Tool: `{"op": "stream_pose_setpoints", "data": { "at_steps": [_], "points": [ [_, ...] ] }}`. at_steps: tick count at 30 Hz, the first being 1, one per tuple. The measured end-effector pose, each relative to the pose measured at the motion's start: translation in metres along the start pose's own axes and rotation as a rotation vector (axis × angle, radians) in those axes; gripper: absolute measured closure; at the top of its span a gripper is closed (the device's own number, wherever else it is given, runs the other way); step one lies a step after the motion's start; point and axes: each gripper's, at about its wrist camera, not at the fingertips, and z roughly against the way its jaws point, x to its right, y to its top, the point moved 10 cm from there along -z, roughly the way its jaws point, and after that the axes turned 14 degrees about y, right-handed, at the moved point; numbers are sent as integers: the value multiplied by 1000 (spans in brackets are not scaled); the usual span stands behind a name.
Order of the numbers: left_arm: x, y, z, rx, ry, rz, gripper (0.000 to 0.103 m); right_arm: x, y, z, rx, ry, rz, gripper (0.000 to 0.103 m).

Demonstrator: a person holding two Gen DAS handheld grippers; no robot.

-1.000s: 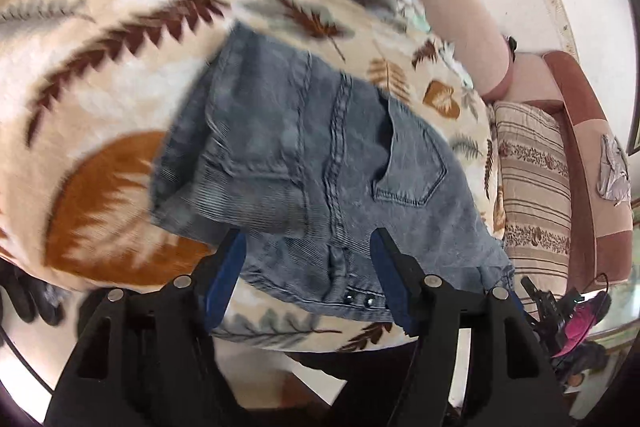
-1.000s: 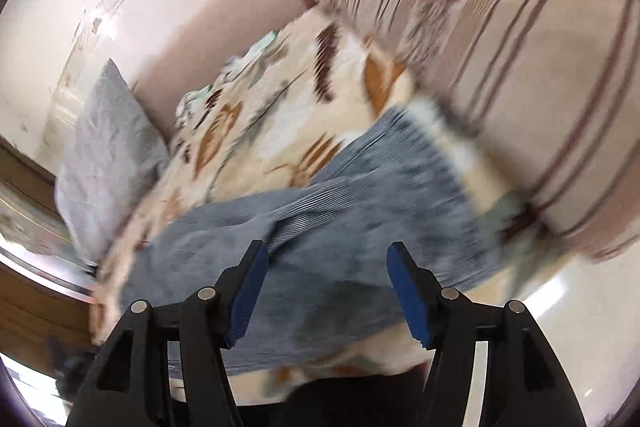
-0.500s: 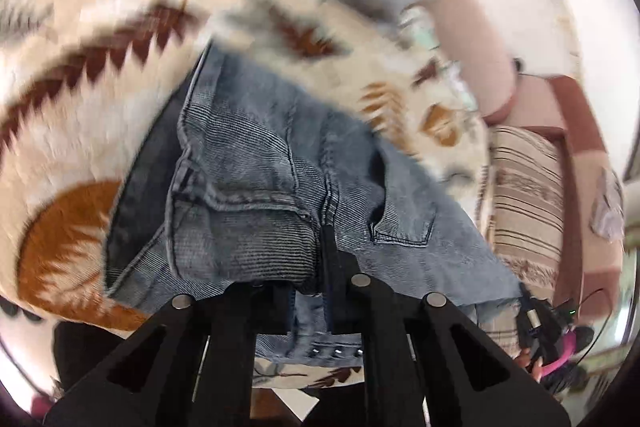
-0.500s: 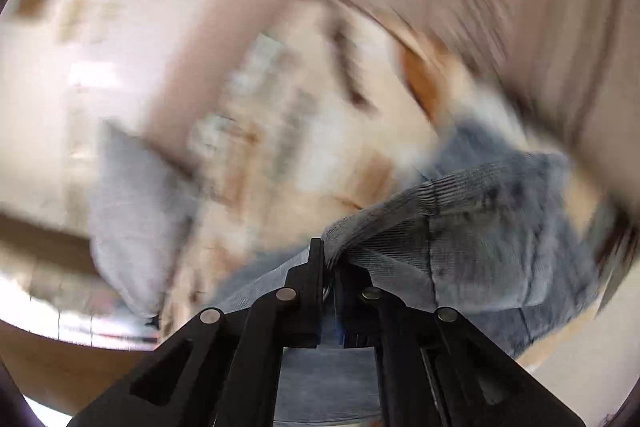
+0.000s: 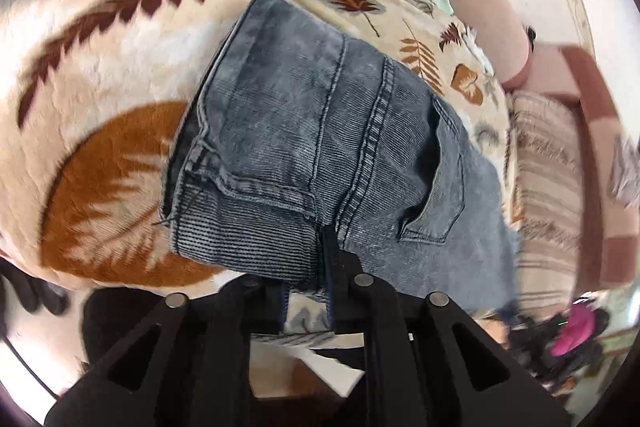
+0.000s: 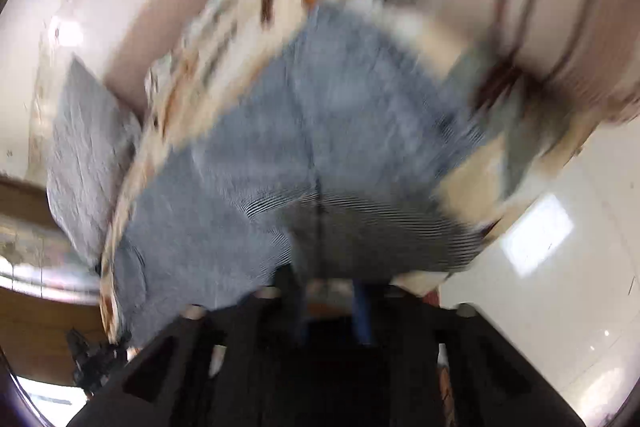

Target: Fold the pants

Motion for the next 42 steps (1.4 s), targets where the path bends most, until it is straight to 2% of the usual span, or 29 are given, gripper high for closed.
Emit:
{"op": "stream_pose_setpoints", "data": {
  "at_steps": [1,5,8,10,12,14,15,16,17,19,20,21,22,23,25,28,30,34,37,40,41,42],
  "points": [
    [1,-1,1,7,6,-8,92,-1,11,12,52,-1,2,59],
    [-1,-10,2,-16,14,-21,92,3,55,34,161,-55,19,59],
    [-5,-20,15,-5,4,-61,92,7,80,31,195,-94,39,59],
    [-9,-23,33,22,-24,-76,92,6,88,21,186,-107,55,59],
    [-16,-11,51,74,-29,-63,89,4,97,6,170,-127,73,59],
    [-23,10,60,126,-1,-40,73,8,104,4,151,-144,102,59],
    [-25,29,61,162,29,-28,52,8,105,-1,135,-159,112,59],
    [-26,42,58,181,55,-20,42,8,105,-8,122,-179,124,59],
    [-27,54,53,193,78,-13,42,7,103,-17,95,-212,147,60],
    [-23,74,29,145,95,-6,44,9,101,-24,67,-298,196,63],
    [-16,79,16,111,84,-8,49,9,100,-27,51,-345,235,76],
    [-10,81,7,91,80,-19,73,7,101,-28,45,-386,271,90],
    [-4,80,1,73,85,-33,92,4,103,-29,39,-420,312,93],
    [1,78,-3,57,84,-47,93,-4,106,-29,36,-426,350,94],
    [11,78,-4,77,80,-65,93,-24,122,-18,89,-426,410,94],
    [14,78,-6,112,130,-93,93,-41,150,0,194,-398,418,94],
    [10,76,-13,101,158,-95,93,-33,164,-10,180,-400,385,93],
    [2,76,-14,84,152,-68,93,0,158,-49,50,-503,372,89],
    [-3,80,-2,110,146,-64,93,-8,156,-44,75,-536,403,83],
    [-9,91,11,141,130,-47,90,-40,157,-24,153,-469,417,78],
    [-11,95,13,141,118,-32,88,-61,154,-24,162,-400,434,74],
    [-12,100,13,132,94,-8,82,-80,150,-30,145,-333,450,69]
  ]
}}
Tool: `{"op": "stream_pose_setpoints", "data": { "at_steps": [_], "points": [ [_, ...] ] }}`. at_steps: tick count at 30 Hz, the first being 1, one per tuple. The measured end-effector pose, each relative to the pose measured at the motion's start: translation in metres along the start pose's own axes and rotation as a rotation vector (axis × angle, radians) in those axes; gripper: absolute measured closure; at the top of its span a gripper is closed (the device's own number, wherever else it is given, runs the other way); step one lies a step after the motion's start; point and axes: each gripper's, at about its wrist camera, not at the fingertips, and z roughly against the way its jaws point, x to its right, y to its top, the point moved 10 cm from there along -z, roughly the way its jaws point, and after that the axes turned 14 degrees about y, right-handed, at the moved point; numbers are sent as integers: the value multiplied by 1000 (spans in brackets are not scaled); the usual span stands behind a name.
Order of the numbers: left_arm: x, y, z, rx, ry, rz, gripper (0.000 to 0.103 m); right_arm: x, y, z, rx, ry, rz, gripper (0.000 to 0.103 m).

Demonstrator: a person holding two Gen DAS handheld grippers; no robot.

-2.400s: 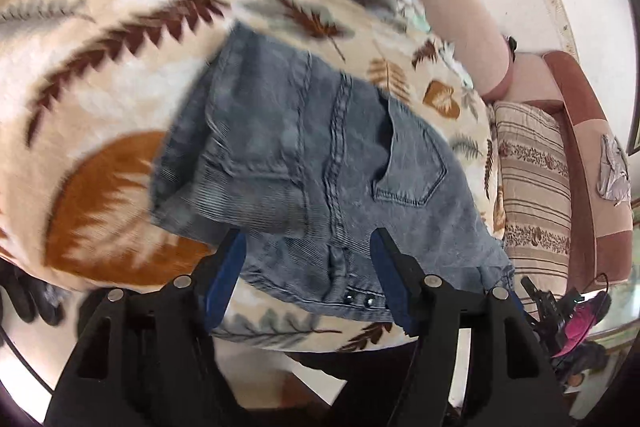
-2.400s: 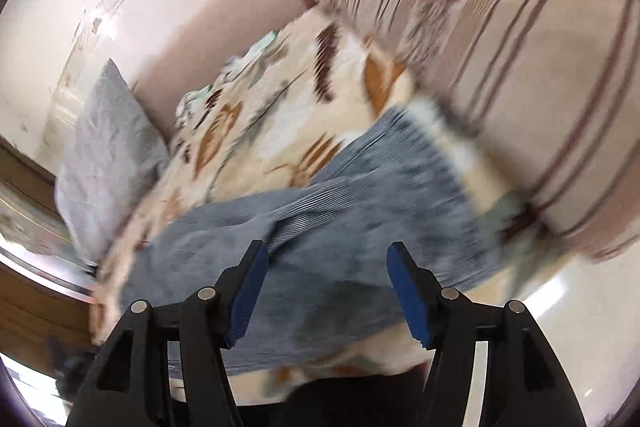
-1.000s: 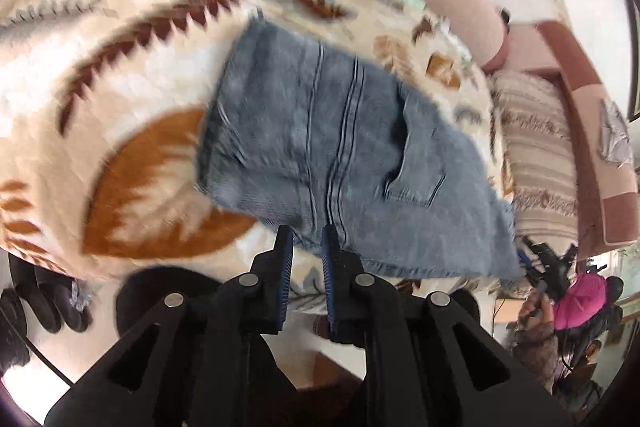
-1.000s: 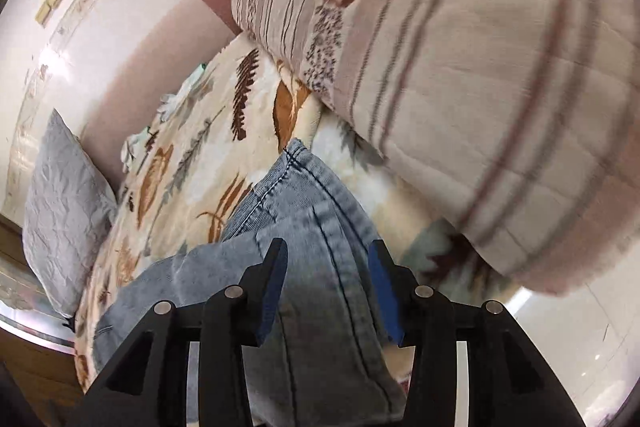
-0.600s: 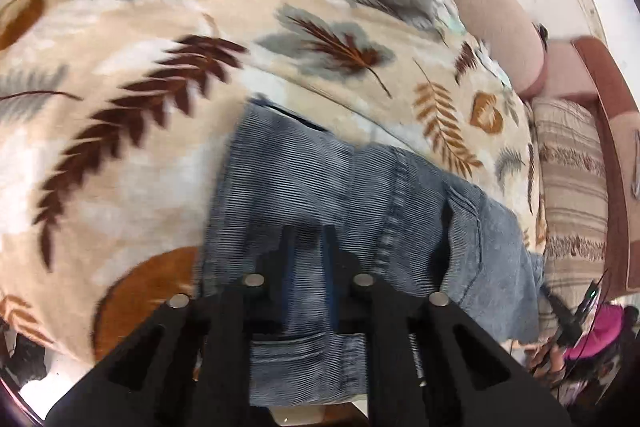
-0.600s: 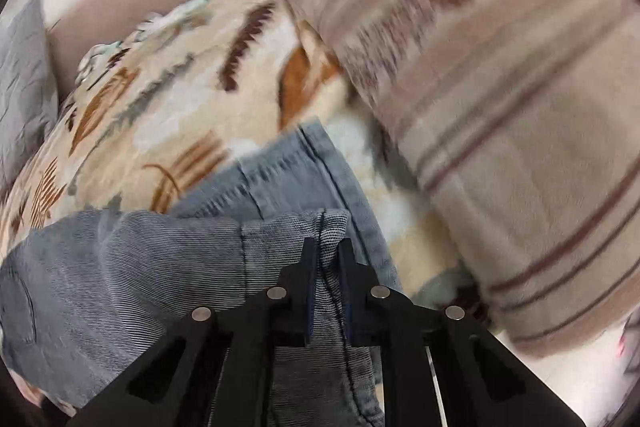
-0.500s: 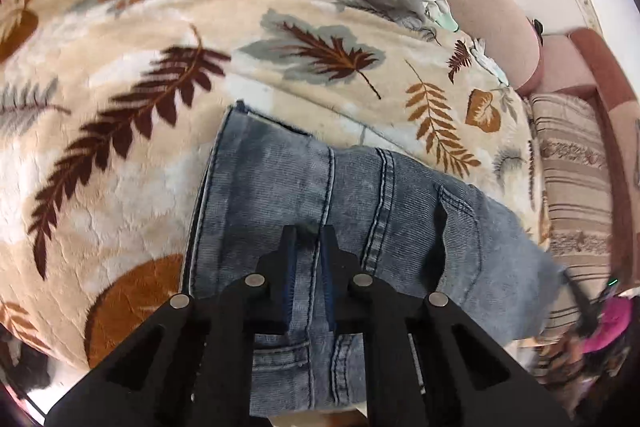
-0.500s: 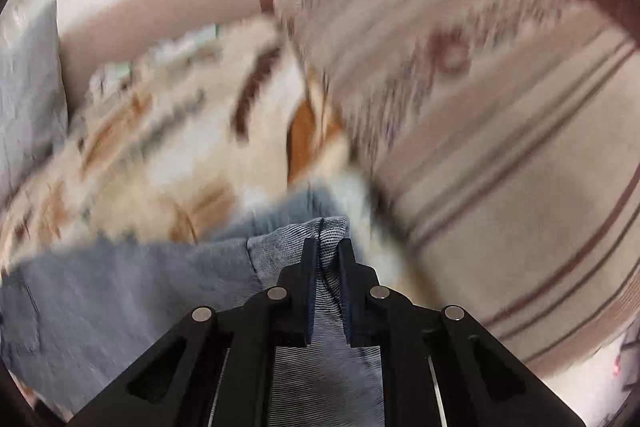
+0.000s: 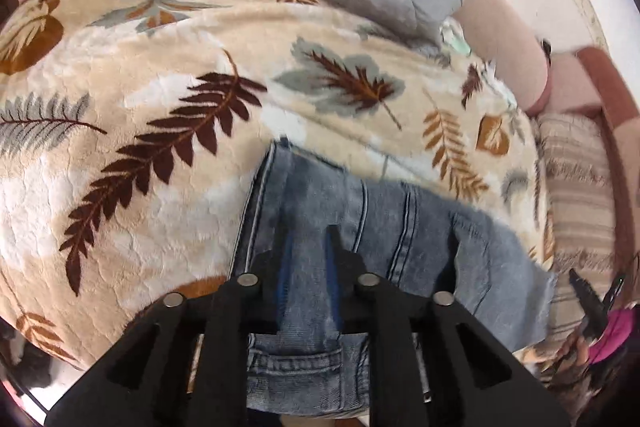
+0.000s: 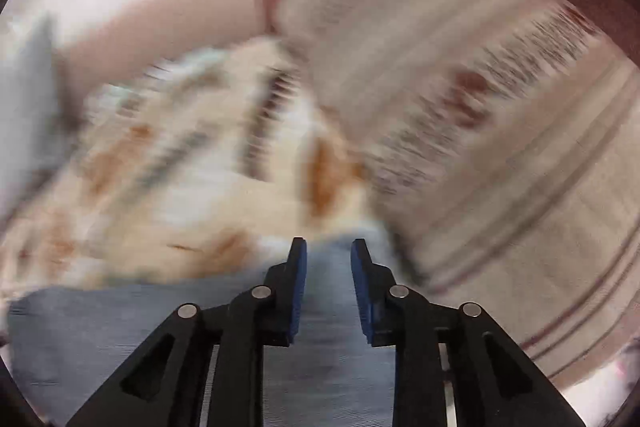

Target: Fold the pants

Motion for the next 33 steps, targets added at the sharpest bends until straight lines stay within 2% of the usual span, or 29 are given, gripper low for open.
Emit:
{"op": "stream_pose_setpoints", "data": {
  "at_steps": [1,2,3,6,8,11,13,14,15,16,18,20,23,24,26,28,30,32,33],
  "points": [
    [0,2,-1,-11,-18,15,72,-23,1,-4,-17,71,19,59],
    [1,4,-3,-22,-33,24,67,-51,0,-11,-44,145,48,53],
    [3,5,-8,-41,-42,34,62,-84,-4,-21,-78,222,78,50],
    [3,4,-18,-77,-36,31,62,-163,-22,-63,-199,381,113,50],
    [1,4,-22,-96,-48,35,60,-201,-38,-91,-270,421,132,50],
    [-6,9,-29,-128,-79,64,51,-232,-53,-128,-343,404,172,50],
    [-6,7,-36,-157,-106,73,52,-242,-63,-144,-393,379,194,51],
    [-3,4,-36,-170,-115,62,55,-245,-73,-146,-423,377,205,70],
    [4,-5,-33,-186,-156,43,66,-252,-81,-147,-451,402,227,95],
    [10,-12,-28,-191,-195,20,72,-258,-87,-140,-463,419,263,102],
    [16,-21,-22,-150,-184,-35,72,-271,-84,-119,-392,389,399,102],
    [16,-24,-30,-134,-132,-63,72,-273,-77,-109,-332,378,435,102],
    [11,-24,-42,-170,-116,-24,72,-263,-83,-129,-371,319,422,102],
    [8,-23,-38,-170,-128,1,73,-259,-89,-136,-392,295,418,103],
    [2,-21,-22,-134,-126,6,73,-252,-88,-131,-378,265,405,102],
    [-6,-22,-5,-99,-127,6,72,-244,-80,-115,-341,302,331,97],
    [-14,-29,13,-78,-153,6,71,-234,-74,-89,-311,369,243,96],
    [-17,-44,31,-73,-202,7,62,-225,-81,-65,-314,416,193,79],
    [-18,-53,36,-74,-223,10,53,-220,-90,-53,-324,430,176,75]
  ]
}}
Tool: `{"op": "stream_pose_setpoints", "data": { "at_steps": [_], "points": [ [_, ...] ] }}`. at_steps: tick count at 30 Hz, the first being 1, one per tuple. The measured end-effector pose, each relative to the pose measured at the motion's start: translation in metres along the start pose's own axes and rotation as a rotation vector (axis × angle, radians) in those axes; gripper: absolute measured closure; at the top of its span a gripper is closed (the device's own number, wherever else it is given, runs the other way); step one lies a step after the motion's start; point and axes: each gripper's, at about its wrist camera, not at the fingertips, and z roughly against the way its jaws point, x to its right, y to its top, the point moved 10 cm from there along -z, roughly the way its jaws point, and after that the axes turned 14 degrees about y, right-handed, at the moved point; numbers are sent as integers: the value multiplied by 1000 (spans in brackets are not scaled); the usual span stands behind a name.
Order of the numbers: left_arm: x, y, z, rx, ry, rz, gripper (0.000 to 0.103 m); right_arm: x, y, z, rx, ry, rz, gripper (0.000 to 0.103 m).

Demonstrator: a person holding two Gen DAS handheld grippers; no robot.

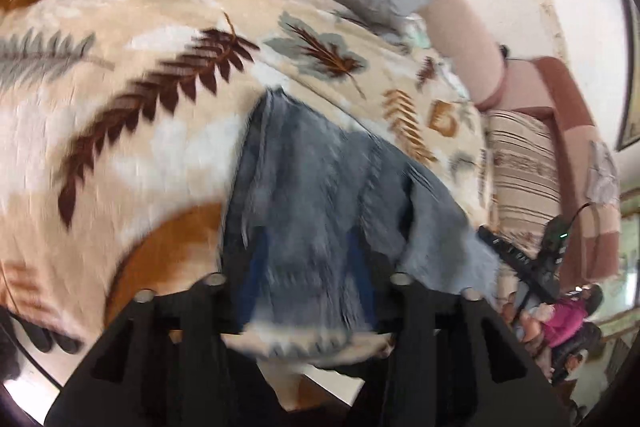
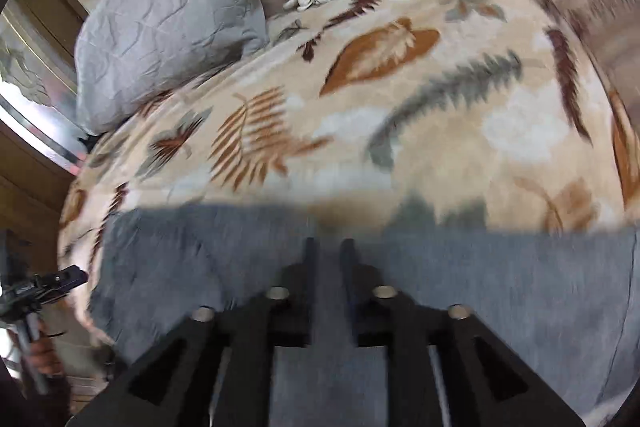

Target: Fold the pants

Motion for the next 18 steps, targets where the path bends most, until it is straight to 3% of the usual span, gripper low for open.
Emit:
{"op": "stream_pose_setpoints", "data": {
  "at_steps": [2,6,8,10,15,17,18],
  "points": [
    [1,-20,4,-14,-32,8,49,-4,-30,14,-16,49,-38,63],
    [11,-53,-6,-80,-109,32,49,-17,-98,22,-111,181,-164,62],
    [12,-58,-16,-107,-98,40,49,-29,-130,16,-169,262,-227,52],
    [12,-57,-27,-128,-79,57,49,-37,-153,4,-228,295,-267,52],
    [15,-41,-38,-137,-74,110,53,-34,-154,-20,-191,348,-399,52],
    [17,-37,-38,-128,-61,105,75,-28,-146,-27,-147,368,-457,52],
    [18,-35,-37,-123,-42,94,89,-26,-144,-29,-137,364,-469,63]
  ]
}}
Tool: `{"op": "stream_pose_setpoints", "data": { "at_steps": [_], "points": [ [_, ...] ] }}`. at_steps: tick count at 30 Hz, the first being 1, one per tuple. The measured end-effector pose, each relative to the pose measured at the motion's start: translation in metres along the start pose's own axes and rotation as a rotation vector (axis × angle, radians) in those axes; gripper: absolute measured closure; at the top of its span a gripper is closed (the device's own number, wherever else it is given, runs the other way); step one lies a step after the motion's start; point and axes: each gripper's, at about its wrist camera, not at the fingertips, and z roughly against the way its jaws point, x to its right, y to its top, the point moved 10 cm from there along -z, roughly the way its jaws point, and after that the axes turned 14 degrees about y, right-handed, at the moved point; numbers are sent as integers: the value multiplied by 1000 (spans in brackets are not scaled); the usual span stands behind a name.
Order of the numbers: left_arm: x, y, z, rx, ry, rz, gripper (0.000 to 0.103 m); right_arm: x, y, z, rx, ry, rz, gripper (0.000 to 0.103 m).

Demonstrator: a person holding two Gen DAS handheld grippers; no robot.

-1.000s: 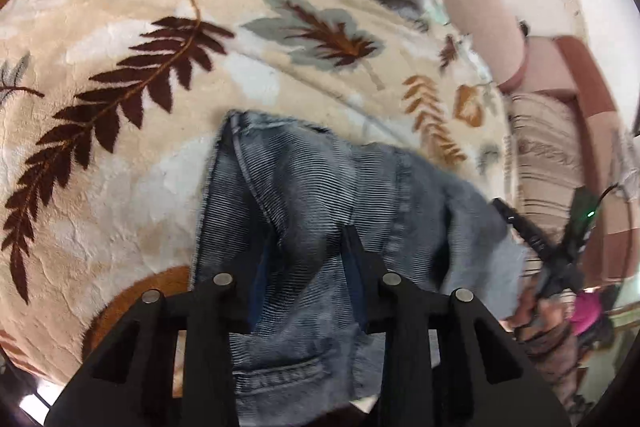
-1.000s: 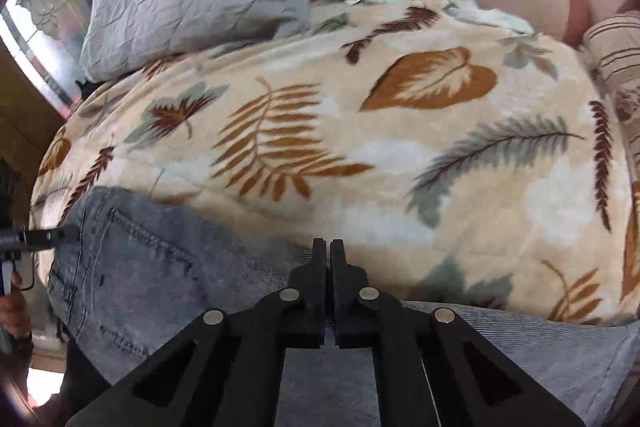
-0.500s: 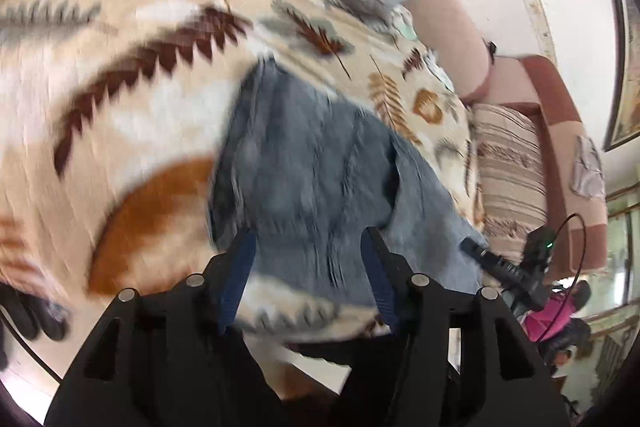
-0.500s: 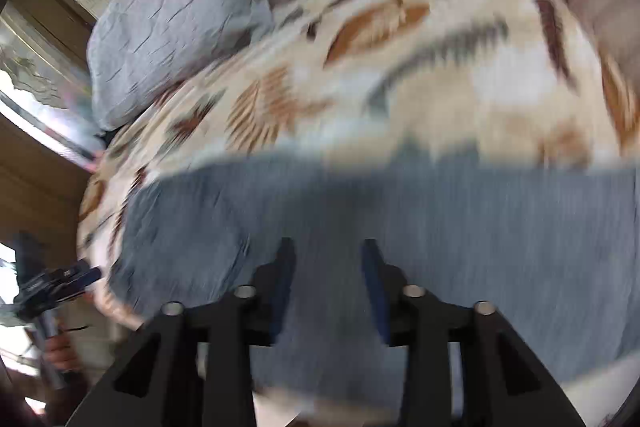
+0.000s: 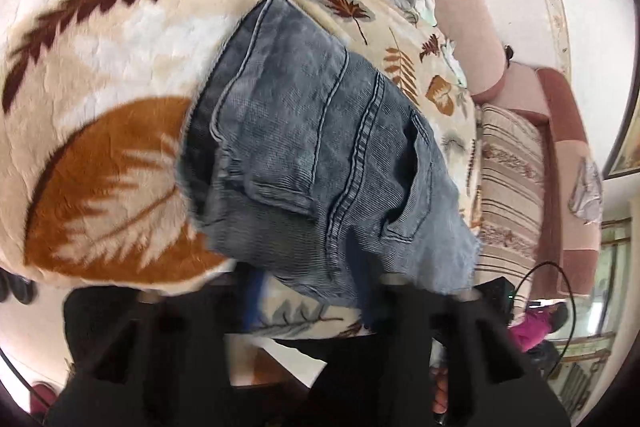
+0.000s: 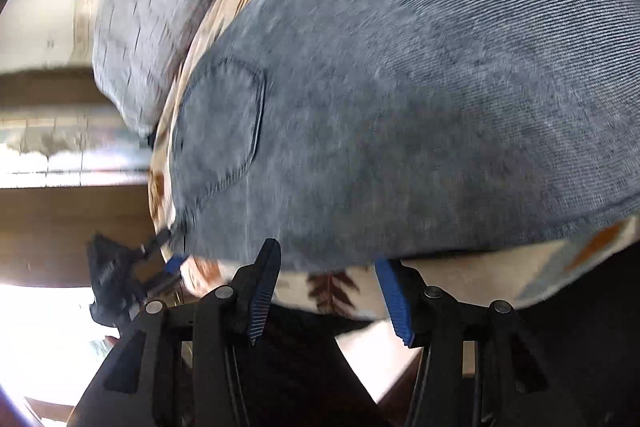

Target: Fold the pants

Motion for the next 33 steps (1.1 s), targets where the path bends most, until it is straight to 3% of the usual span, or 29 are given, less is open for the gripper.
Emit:
{"op": "stream_pose_setpoints", "data": {
  "at_steps": [1,3,6,8,10,11,13,15,17,19,21,23,26,33],
  "points": [
    [0,-1,2,-1,-2,-2,89,1,2,1,10,-19,-3,99],
    [-1,-5,12,8,-25,-3,94,-7,-1,6,17,-43,45,100],
    [-21,-4,11,37,58,-11,94,-14,-9,9,21,-72,113,100],
    [-38,-6,-9,-18,98,30,94,0,-16,-4,-23,-121,97,101],
    [-44,-9,-13,-48,79,68,94,6,-14,-10,-31,-130,86,101],
    [-43,-10,-8,-43,65,65,94,3,-15,-7,-29,-118,89,95],
    [-37,-14,9,-12,71,-16,94,-7,-13,9,-14,-113,119,95],
    [-23,-20,32,31,65,-136,93,-10,-5,42,57,-119,151,89],
    [-7,-28,54,70,64,-249,88,0,7,96,186,-129,137,72],
    [11,-29,69,127,94,-337,61,21,15,148,322,-163,99,66],
    [34,-27,78,182,136,-414,43,58,20,211,479,-210,28,65],
    [63,-26,78,206,145,-489,41,95,16,259,600,-209,-81,65],
    [115,-22,55,169,153,-565,41,139,13,311,724,-175,-188,60],
    [264,-45,-22,64,205,-795,41,172,28,325,793,-78,-213,49]
  ]
}}
